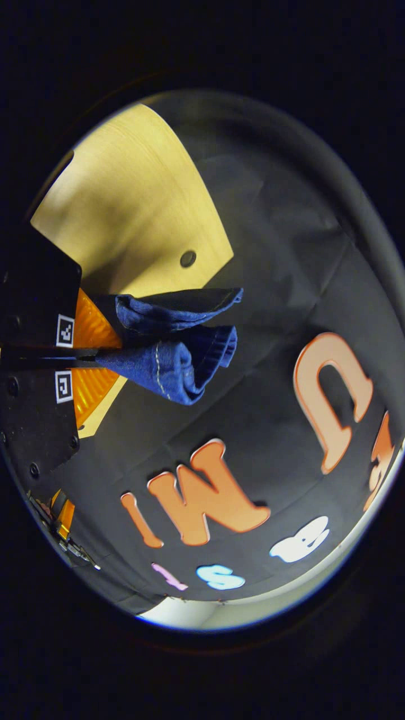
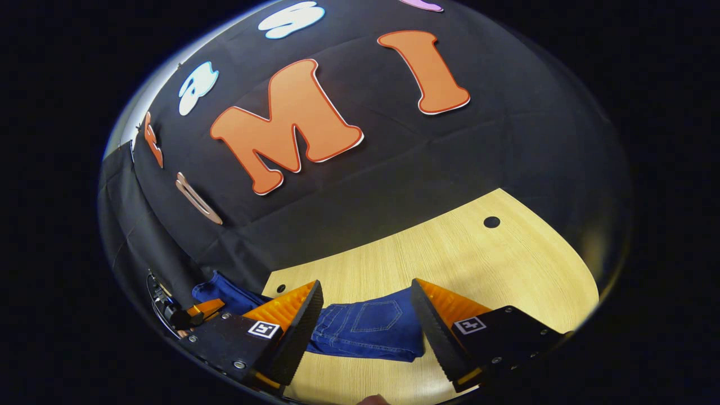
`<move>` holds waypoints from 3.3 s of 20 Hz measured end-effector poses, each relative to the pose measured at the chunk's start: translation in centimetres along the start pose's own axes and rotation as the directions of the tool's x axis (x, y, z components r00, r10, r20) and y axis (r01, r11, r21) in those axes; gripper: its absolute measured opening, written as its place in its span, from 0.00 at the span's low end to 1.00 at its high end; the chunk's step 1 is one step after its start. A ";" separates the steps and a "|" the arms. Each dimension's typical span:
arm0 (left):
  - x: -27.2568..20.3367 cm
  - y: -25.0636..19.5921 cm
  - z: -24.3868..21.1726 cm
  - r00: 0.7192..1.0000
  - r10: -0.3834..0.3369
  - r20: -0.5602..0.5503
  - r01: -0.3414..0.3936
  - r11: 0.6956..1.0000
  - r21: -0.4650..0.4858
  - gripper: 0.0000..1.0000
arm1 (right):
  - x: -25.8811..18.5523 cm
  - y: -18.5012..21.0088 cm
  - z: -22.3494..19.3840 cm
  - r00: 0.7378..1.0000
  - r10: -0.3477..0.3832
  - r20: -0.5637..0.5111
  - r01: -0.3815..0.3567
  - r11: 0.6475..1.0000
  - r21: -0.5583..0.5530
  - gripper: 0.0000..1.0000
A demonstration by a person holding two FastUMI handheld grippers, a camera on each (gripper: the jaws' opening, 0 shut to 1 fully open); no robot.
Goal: Grasp the waist and the cuffs of the jeans and fold them to make the two legs overlap; first hold the waist and fold one-third of the jeans toward the cuffs, then hold the cuffs and fold the remaining one-third in the same direction to finish folding.
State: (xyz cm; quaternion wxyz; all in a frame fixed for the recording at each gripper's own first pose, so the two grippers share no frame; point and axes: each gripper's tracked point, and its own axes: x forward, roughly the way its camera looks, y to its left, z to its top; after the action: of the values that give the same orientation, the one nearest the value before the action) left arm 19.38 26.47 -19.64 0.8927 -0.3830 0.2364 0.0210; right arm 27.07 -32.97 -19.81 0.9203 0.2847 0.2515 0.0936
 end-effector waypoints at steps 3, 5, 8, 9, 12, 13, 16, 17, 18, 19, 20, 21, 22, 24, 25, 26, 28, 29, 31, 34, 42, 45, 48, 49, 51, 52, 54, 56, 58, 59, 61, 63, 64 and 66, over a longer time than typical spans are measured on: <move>2.0 -4.8 -2.2 0.997 -0.066 -0.048 0.066 0.998 0.010 0.01 | -0.6 -1.2 0.5 1.000 0.004 0.010 -0.004 1.000 0.020 0.97; 3.0 -6.7 -3.7 0.994 -0.077 -0.079 0.080 0.996 0.032 0.01 | -0.9 -2.2 0.8 1.000 0.001 0.019 -0.001 0.999 0.035 0.97; 5.4 -9.6 -6.3 0.988 -0.081 -0.132 0.090 0.994 0.065 0.01 | -1.5 -3.9 1.2 1.000 -0.008 0.026 0.007 0.998 0.059 0.97; 6.2 -10.4 -7.1 0.986 -0.075 -0.151 0.088 0.992 0.085 0.01 | -1.6 -4.6 1.2 1.000 -0.014 0.027 0.013 0.998 0.069 0.97; 8.4 -12.3 -9.4 0.980 -0.030 -0.198 0.060 0.987 0.148 0.01 | -1.8 -5.5 1.2 1.000 -0.013 0.024 0.011 0.997 0.078 0.97; 8.9 -12.9 -10.5 0.976 -0.019 -0.216 0.059 0.982 0.180 0.01 | -1.7 -5.7 1.3 1.000 -0.018 0.025 0.017 0.997 0.076 0.97; 10.1 -14.6 -14.2 0.962 0.021 -0.273 0.058 0.959 0.277 0.01 | -1.9 -6.8 1.4 0.999 -0.015 0.032 0.013 0.998 0.065 0.97; 10.5 -15.0 -15.6 0.955 0.034 -0.295 0.063 0.948 0.313 0.01 | -2.0 -6.8 1.4 1.000 -0.010 0.027 0.008 0.998 0.065 0.97; 10.7 -15.3 -17.0 0.945 0.056 -0.321 0.065 0.933 0.354 0.01 | -2.0 -7.0 1.5 1.000 -0.008 0.028 0.006 0.998 0.064 0.97; 10.8 -15.9 -18.0 0.939 0.058 -0.338 0.083 0.918 0.389 0.02 | -1.9 -7.0 1.6 1.000 -0.004 0.029 0.003 0.998 0.061 0.97; 11.0 -16.7 -18.8 0.934 0.052 -0.354 0.107 0.903 0.416 0.05 | -1.7 -7.4 1.7 1.000 -0.010 0.029 0.009 0.998 0.059 0.97; 10.9 -17.9 -19.9 0.923 0.016 -0.385 0.160 0.894 0.419 0.06 | -1.6 -7.5 1.8 1.000 -0.006 0.028 0.005 0.998 0.057 0.97; 10.2 -19.7 -20.8 0.907 -0.039 -0.419 0.222 0.890 0.399 0.12 | -1.5 -7.7 1.8 1.000 -0.008 0.026 0.007 0.998 0.058 0.97; 8.5 -22.3 -21.9 0.899 -0.090 -0.428 0.282 0.868 0.408 0.34 | -1.4 -7.8 2.0 1.000 -0.007 0.027 0.006 0.998 0.057 0.97; 8.0 -22.8 -21.7 0.902 -0.103 -0.419 0.297 0.853 0.429 0.46 | -1.2 -7.8 2.2 0.999 -0.011 0.031 0.009 0.999 0.051 0.97; 7.7 -23.3 -21.3 0.906 -0.114 -0.408 0.309 0.837 0.452 0.58 | -1.1 -7.7 2.4 0.999 -0.008 0.037 0.007 0.999 0.044 0.97; 6.8 -24.0 -20.1 0.922 -0.117 -0.368 0.306 0.803 0.511 0.90 | -1.2 -7.2 3.0 0.998 -0.005 0.060 0.004 1.000 0.024 0.97; 6.5 -24.2 -19.1 0.934 -0.114 -0.338 0.292 0.788 0.542 0.90 | -1.3 -6.8 3.3 0.997 -0.012 0.078 0.012 1.000 0.006 0.97; 6.0 -25.1 -17.5 0.953 -0.124 -0.276 0.269 0.767 0.582 0.95 | -1.6 -6.0 4.0 0.993 -0.021 0.114 0.027 0.998 -0.048 0.97; 4.5 -26.8 -14.2 0.973 -0.159 -0.169 0.231 0.745 0.626 0.97 | -2.5 -3.7 5.3 0.983 -0.014 0.184 0.044 0.986 -0.160 0.96; -1.1 -26.5 -7.0 0.970 -0.183 0.158 0.015 0.697 0.717 0.97 | -4.8 3.6 6.8 0.940 0.102 0.324 0.005 0.949 -0.314 0.96; -2.9 -25.7 -6.0 0.951 -0.183 0.249 -0.063 0.673 0.737 0.98 | -5.8 5.8 7.1 0.914 0.151 0.376 -0.010 0.936 -0.351 0.96; -3.4 -26.1 -6.0 0.934 -0.190 0.302 -0.114 0.644 0.757 0.97 | -6.3 7.5 6.9 0.883 0.185 0.431 0.018 0.904 -0.427 1.00; -3.4 -26.3 -6.2 0.935 -0.189 0.301 -0.118 0.636 0.763 0.97 | -6.4 8.5 6.8 0.874 0.204 0.442 0.022 0.890 -0.455 1.00; -2.7 -26.1 -6.2 0.936 -0.182 0.300 -0.119 0.640 0.759 0.95 | -6.8 10.2 6.3 0.858 0.236 0.457 0.021 0.872 -0.488 0.96; -2.7 -25.8 -5.9 0.934 -0.178 0.310 -0.124 0.652 0.748 0.95 | -7.0 11.2 6.0 0.849 0.255 0.463 0.010 0.868 -0.496 0.96; -3.2 -25.5 -6.0 0.928 -0.165 0.334 -0.138 0.682 0.719 0.95 | -7.5 11.9 4.9 0.842 0.277 0.464 0.000 0.859 -0.512 0.96; -3.8 -25.4 -5.8 0.915 -0.161 0.371 -0.161 0.697 0.698 0.94 | -7.5 11.5 4.1 0.844 0.271 0.463 0.017 0.849 -0.528 0.88; -4.6 -25.2 -5.2 0.901 -0.161 0.402 -0.181 0.704 0.687 0.94 | -7.3 11.9 4.1 0.846 0.265 0.462 0.022 0.850 -0.527 0.88; -4.5 -25.1 -5.1 0.897 -0.157 0.412 -0.190 0.705 0.683 0.94 | -7.3 11.7 4.0 0.846 0.257 0.467 0.030 0.852 -0.522 0.89; -4.3 -24.4 -4.7 0.896 -0.143 0.421 -0.203 0.711 0.674 0.94 | -7.3 11.2 3.9 0.846 0.239 0.477 0.045 0.859 -0.510 0.89; -4.2 -24.1 -4.7 0.895 -0.132 0.427 -0.211 0.717 0.664 0.95 | -7.2 10.8 3.8 0.851 0.222 0.476 0.050 0.868 -0.494 0.89; -4.2 -24.1 -4.8 0.895 -0.128 0.428 -0.213 0.720 0.661 0.96 | -7.4 10.6 3.6 0.854 0.217 0.474 0.050 0.871 -0.489 0.89; -4.2 -24.3 -4.5 0.885 -0.129 0.448 -0.216 0.739 0.638 0.94 | -7.6 10.0 3.8 0.854 0.199 0.480 0.061 0.879 -0.472 0.89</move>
State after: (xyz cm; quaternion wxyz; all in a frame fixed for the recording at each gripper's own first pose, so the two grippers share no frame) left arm 19.17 6.77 -4.12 0.9987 -0.0126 0.0168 0.0467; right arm 22.24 -28.95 -8.32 0.9904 0.0761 -0.0449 0.1061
